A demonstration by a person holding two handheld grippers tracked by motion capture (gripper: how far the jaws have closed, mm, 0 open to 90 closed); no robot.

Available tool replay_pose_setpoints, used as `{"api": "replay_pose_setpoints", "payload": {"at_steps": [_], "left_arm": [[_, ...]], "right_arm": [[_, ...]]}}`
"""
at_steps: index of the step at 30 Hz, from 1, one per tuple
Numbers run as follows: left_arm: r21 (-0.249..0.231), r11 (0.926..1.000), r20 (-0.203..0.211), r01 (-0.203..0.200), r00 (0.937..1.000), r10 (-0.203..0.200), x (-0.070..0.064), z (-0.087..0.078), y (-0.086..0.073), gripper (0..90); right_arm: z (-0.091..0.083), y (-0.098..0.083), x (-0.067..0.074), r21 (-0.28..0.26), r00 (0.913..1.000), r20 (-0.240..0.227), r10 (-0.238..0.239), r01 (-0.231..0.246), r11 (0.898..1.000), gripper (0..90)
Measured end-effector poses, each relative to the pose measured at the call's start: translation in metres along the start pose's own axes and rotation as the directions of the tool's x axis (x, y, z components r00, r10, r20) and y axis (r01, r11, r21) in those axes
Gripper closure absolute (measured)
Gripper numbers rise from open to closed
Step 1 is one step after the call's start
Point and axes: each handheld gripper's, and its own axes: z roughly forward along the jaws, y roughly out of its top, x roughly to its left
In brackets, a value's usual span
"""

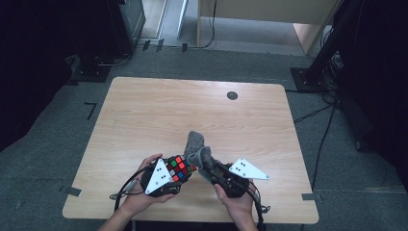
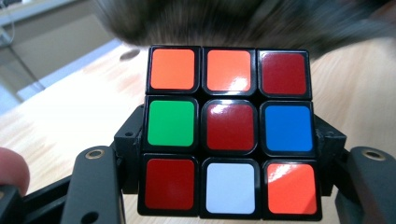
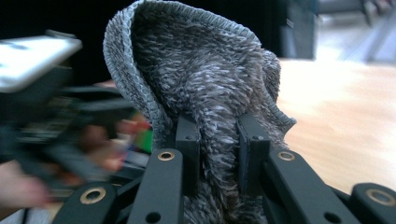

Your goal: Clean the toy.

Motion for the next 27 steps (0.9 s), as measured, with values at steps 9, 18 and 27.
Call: {"api": "replay_pose_setpoints", "payload": {"at_steps": [9,18,27], "left_arm": [[-0.085,0.9964,0.070,-0.008,0.9974,0.014,-0.007,-0.010,0.009,34.1],[-0.058,0.9983,0.030,0.004,0.9995,-0.003,0.001,-0.008,0.005,34.1],[-0.149,0.9888,0.080,0.000,0.9967,0.012,-0.002,-0.019,0.012,34.1]], "right_arm": [[0.012,-0.015,0.000,0.071,0.9992,0.039,0.010,-0.013,0.997,75.5],[-0.005,0.003,-0.004,0.019,0.9998,0.001,0.021,-0.021,1.000,75.4],[0.006,-0.006,0.006,0.068,0.9990,0.012,-0.042,0.041,0.997,75.7]]}}
